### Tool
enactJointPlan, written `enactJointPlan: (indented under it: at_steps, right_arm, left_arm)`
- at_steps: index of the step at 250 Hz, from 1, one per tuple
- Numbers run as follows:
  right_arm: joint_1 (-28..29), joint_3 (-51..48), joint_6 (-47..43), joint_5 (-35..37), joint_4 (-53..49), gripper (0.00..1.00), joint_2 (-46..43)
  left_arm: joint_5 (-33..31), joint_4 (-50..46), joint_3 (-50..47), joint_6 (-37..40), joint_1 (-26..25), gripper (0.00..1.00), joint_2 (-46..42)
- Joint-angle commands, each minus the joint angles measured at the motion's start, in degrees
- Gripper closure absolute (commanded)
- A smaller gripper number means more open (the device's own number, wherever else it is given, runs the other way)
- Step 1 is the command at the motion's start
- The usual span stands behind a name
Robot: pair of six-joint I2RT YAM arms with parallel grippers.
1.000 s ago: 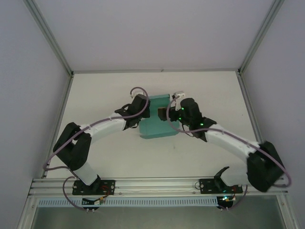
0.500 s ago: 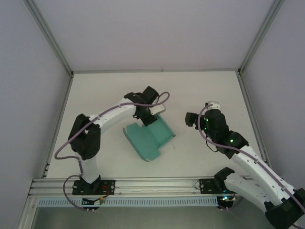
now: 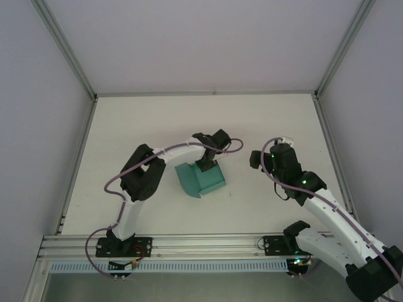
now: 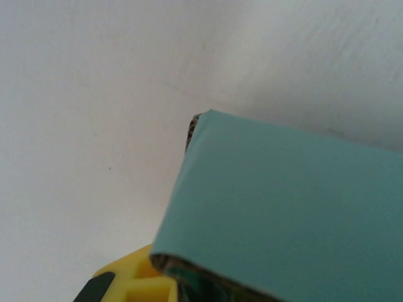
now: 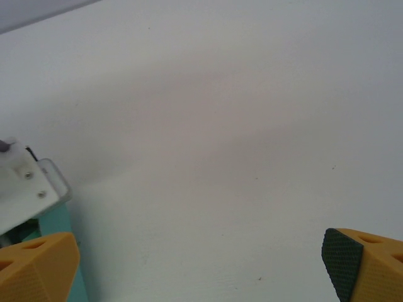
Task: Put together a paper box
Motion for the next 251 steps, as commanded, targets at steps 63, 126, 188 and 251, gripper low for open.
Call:
enactJointPlan:
  at_steps: [63,126,188,251]
  right_arm:
    - [-2.5,-2.9,1.7,-3.4,1.8,0.0,-0.6]
    - [-3.4,-3.2,0.1,-5.3,1.6,0.0,-0.8]
    - [-4.1,-2.9,-4.3,-9.0,4.0,0.0,-0.3]
    - [-4.1,4.3,-31.1,-29.3,11.4,0.0,13.9]
  left_arm:
    - [-8.5,6.8,-1.8,-2.7,-3.3,1.0,7.1]
    - [1.3,4.6,-1.9,-0.7,-2.3,0.42,-3.1]
    - [9.8,0.1,-0.1,2.9,-2.2,0.0,-10.9]
    - [8.8,8.3,-1.4,-13.7,3.2,0.0,-23.9]
